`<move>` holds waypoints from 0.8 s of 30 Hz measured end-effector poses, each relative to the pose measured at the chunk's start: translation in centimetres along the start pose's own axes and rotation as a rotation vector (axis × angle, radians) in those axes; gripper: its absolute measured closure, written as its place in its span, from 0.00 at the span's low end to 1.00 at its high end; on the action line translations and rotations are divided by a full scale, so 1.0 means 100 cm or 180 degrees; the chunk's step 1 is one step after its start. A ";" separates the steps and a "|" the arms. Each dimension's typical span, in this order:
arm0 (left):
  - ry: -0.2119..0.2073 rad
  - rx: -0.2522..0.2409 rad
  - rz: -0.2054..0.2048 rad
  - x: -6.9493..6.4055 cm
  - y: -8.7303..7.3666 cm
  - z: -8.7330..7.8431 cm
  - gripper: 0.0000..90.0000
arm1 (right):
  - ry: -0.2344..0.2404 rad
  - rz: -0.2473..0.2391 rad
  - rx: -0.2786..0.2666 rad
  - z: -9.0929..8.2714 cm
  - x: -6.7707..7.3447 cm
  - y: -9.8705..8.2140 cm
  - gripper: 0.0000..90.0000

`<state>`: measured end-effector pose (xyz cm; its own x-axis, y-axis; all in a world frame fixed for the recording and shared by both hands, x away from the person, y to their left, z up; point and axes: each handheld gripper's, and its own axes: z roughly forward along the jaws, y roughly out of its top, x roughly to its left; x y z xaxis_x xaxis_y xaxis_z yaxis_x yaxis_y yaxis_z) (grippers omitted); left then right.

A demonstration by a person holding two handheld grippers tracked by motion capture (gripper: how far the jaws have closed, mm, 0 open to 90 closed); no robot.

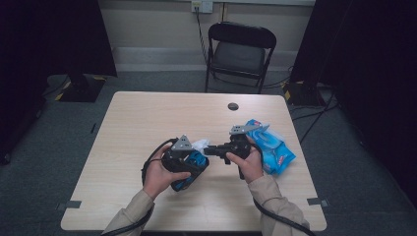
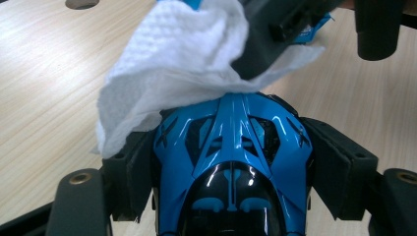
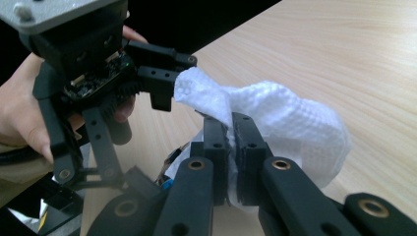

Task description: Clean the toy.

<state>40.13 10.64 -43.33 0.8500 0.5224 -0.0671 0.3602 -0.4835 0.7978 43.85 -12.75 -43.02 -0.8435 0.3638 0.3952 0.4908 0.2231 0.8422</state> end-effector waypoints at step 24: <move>0.0157 -0.0127 -0.0108 0.014 0.000 -0.014 0.29 | 0.0238 -0.0153 0.0267 -0.008 0.005 -0.026 0.96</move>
<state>40.77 12.37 -42.58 0.8173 0.5724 -0.0656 0.3719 -0.4372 0.8188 41.92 -13.89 -44.71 -0.8789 0.2831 0.3840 0.4633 0.3147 0.8284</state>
